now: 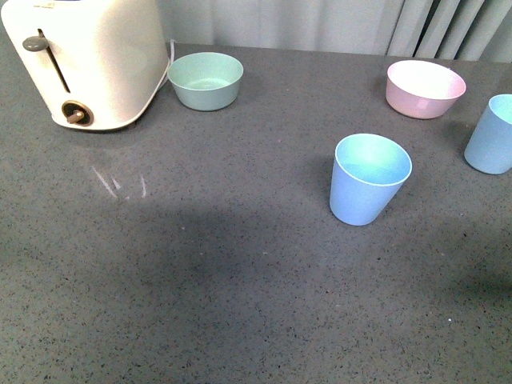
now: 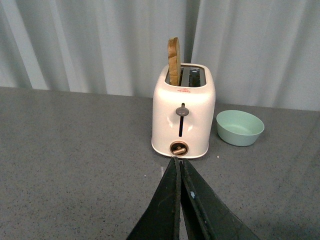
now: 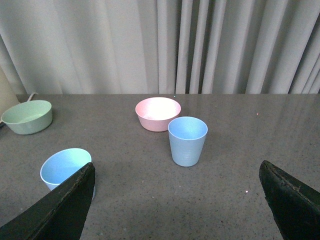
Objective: Stack blue cups with both arms
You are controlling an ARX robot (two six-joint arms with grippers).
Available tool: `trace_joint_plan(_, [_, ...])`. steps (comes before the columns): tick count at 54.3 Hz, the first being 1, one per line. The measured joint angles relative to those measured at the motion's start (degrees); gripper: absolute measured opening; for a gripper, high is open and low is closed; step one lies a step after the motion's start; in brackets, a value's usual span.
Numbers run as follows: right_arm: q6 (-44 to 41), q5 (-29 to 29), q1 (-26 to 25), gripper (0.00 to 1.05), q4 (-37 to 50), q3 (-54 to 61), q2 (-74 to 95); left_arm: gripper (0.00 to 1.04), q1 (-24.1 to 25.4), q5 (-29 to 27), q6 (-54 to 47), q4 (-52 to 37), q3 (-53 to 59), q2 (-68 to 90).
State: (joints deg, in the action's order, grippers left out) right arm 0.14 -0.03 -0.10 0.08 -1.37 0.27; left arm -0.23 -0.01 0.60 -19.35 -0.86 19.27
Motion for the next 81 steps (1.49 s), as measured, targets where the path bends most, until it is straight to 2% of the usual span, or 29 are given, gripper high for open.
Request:
trace_joint_plan(29, [0.0, 0.0, 0.0, 0.96, 0.0, 0.0, 0.0, 0.02, 0.0, 0.0, 0.0, 9.5, 0.0, -9.4])
trace_joint_plan(35, [0.0, 0.0, 0.0, 0.96, 0.0, 0.0, 0.0, 0.02, 0.0, 0.0, 0.0, 18.4, 0.0, -16.7])
trace_joint_plan(45, [0.0, 0.0, 0.0, 0.96, 0.0, 0.0, 0.0, 0.03, 0.0, 0.0, 0.0, 19.3, 0.0, -18.7])
trace_joint_plan(50, [0.0, 0.0, 0.0, 0.96, 0.0, 0.0, 0.0, 0.18, 0.0, 0.0, 0.0, 19.3, 0.0, -18.7])
trace_joint_plan(52, [0.7, 1.3, 0.0, 0.96, -2.8, -0.9, 1.5, 0.24, 0.0, 0.0, 0.0, 19.3, 0.0, -18.7])
trace_joint_plan(54, [0.9, 2.0, -0.5, 0.96, -9.3, -3.8, 6.5, 0.31, 0.0, 0.0, 0.0, 19.3, 0.0, -18.7])
trace_joint_plan(56, [0.8, 2.0, -1.9, 0.96, -10.8, -5.8, 12.3, 0.36, 0.0, 0.0, 0.0, 19.3, 0.0, -18.7])
trace_joint_plan(58, [0.3, 1.2, -3.1, 0.96, -9.8, -7.1, 17.4, 0.41, 0.0, 0.0, 0.0, 19.3, 0.0, -18.7])
trace_joint_plan(62, [-3.1, -0.3, -6.4, 0.96, -1.3, -11.1, 32.3, 0.54, 0.0, 0.0, 0.0, 19.3, 0.0, -18.7])
trace_joint_plan(71, [-12.4, -1.3, -8.7, 0.96, 13.6, -21.4, 59.1, 0.78, 0.0, 0.0, 0.0, 19.3, 0.0, -18.7])
trace_joint_plan(77, [-17.7, -2.2, -8.7, 0.96, 14.1, -28.6, 73.3, 0.94, 0.0, 0.0, 0.0, 19.3, 0.0, -18.7])
trace_joint_plan(79, [-19.2, -2.2, -8.6, 0.96, 13.8, -30.7, 77.2, 0.98, 0.0, 0.0, 0.0, 19.3, 0.0, -18.7])
trace_joint_plan(81, [-21.6, -2.3, -8.3, 0.96, 13.4, -33.3, 81.9, 0.96, 0.0, 0.0, -0.1, 19.3, 0.0, -18.7])
